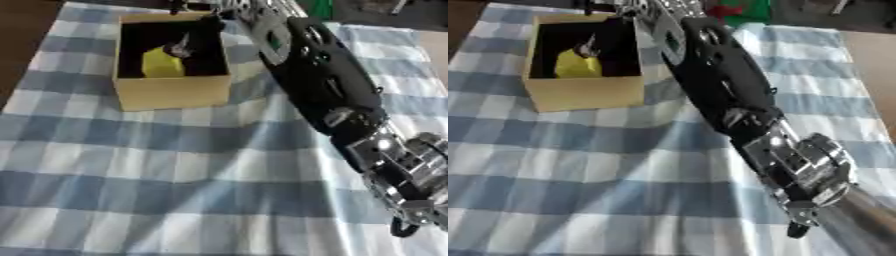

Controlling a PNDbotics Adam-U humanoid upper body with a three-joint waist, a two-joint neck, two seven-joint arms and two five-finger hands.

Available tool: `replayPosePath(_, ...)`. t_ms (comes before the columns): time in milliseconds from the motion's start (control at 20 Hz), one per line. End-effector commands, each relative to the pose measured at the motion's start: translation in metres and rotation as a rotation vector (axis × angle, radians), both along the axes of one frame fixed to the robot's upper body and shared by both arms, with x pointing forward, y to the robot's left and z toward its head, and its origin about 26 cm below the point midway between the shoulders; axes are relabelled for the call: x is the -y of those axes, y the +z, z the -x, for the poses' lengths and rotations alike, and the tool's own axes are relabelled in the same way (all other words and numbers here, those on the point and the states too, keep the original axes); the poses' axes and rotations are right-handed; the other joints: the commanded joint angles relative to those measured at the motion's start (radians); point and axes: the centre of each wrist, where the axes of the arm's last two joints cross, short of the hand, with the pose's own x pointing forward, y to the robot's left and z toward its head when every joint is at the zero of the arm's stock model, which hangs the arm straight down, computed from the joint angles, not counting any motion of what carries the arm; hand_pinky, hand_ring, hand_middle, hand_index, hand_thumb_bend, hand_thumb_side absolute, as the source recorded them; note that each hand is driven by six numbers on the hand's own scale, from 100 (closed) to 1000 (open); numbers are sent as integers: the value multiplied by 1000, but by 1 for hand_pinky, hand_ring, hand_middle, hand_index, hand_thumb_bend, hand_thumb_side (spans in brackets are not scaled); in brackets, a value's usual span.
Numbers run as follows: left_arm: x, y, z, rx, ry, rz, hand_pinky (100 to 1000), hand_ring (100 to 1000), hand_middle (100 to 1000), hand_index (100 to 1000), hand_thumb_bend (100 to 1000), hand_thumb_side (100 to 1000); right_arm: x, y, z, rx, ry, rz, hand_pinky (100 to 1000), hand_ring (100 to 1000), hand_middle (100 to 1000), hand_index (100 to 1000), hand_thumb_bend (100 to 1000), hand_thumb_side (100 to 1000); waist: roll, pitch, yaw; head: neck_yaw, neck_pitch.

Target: Pick up objects on the table and place them in the box.

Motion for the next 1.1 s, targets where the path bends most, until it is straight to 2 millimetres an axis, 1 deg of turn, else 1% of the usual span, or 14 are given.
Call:
replayPosePath(50, -2, 8, 3, 28, 5, -15, 945, 668, 511, 744, 100, 243, 6, 12, 1, 53, -9, 21, 1000, 1000, 950, 1000, 351, 476, 10, -23, 1, 2, 1)
replayPosePath(150, -2, 8, 3, 29, 5, -17, 944, 667, 511, 743, 100, 242, 6, 11, 0, 41, 1, 28, 1000, 1000, 953, 1000, 402, 373, 10, -22, 1, 3, 1)
replayPosePath(200, -2, 8, 3, 28, 5, -17, 944, 667, 511, 743, 100, 242, 6, 11, 0, 33, 4, 26, 1000, 1000, 953, 1000, 407, 360, 10, -22, 0, 2, 2)
replayPosePath(250, -2, 8, 3, 27, 4, -18, 943, 668, 511, 744, 100, 243, 6, 10, 0, 23, 8, 21, 1000, 1000, 949, 1000, 424, 264, 10, -22, 1, 2, 1)
replayPosePath(400, -2, 8, 3, 26, 3, -21, 944, 667, 510, 743, 100, 243, 5, 12, 1, 5, 26, -2, 1000, 1000, 945, 1000, 382, 299, 11, -22, 0, 4, -1)
replayPosePath(450, -2, 9, 3, 26, 3, -21, 943, 667, 510, 742, 100, 243, 5, 14, 3, 6, 35, -16, 1000, 1000, 936, 1000, 338, 304, 11, -22, -1, 5, 0)
replayPosePath(500, -2, 9, 3, 26, 3, -21, 943, 667, 510, 742, 100, 243, 5, 17, 5, 8, 41, -31, 1000, 1000, 936, 1000, 338, 304, 12, -23, -2, 7, 1)
replayPosePath(550, -2, 8, 3, 25, 4, -23, 942, 667, 510, 742, 100, 243, 6, 21, 8, 17, 47, -45, 1000, 1000, 921, 1000, 273, 309, 13, -25, -3, 9, 4)
replayPosePath(600, -3, 8, 3, 23, 5, -25, 942, 667, 510, 742, 100, 243, 7, 26, 11, 27, 56, -60, 1000, 1000, 916, 1000, 246, 301, 13, -27, -6, 11, 7)
replayPosePath(700, -4, 7, 3, 17, 11, -27, 943, 668, 510, 742, 100, 243, 11, 38, 23, 59, 85, -88, 994, 1000, 900, 1000, 126, 315, 14, -34, -12, 17, 11)
replayPosePath(750, -4, 6, 3, 15, 14, -27, 944, 667, 510, 742, 100, 243, 14, 45, 30, 78, 99, -107, 983, 1000, 889, 1000, 100, 302, 14, -37, -15, 20, 13)
replayPosePath(850, -6, 5, 4, 10, 21, -27, 944, 669, 510, 741, 100, 243, 24, 58, 50, 123, 124, -162, 967, 990, 868, 991, 100, 232, 15, -44, -25, 28, 16)
replayPosePath(1000, -7, 2, 4, 2, 32, -23, 944, 673, 511, 741, 100, 242, 26, 75, 81, 170, 147, -292, 962, 982, 848, 968, 100, 242, 22, -55, -38, 43, 25)
replayPosePath(1100, -9, 1, 4, -2, 40, -20, 944, 674, 512, 741, 100, 240, 28, 79, 95, 191, 158, -350, 960, 977, 833, 955, 100, 248, 27, -63, -47, 56, 34)
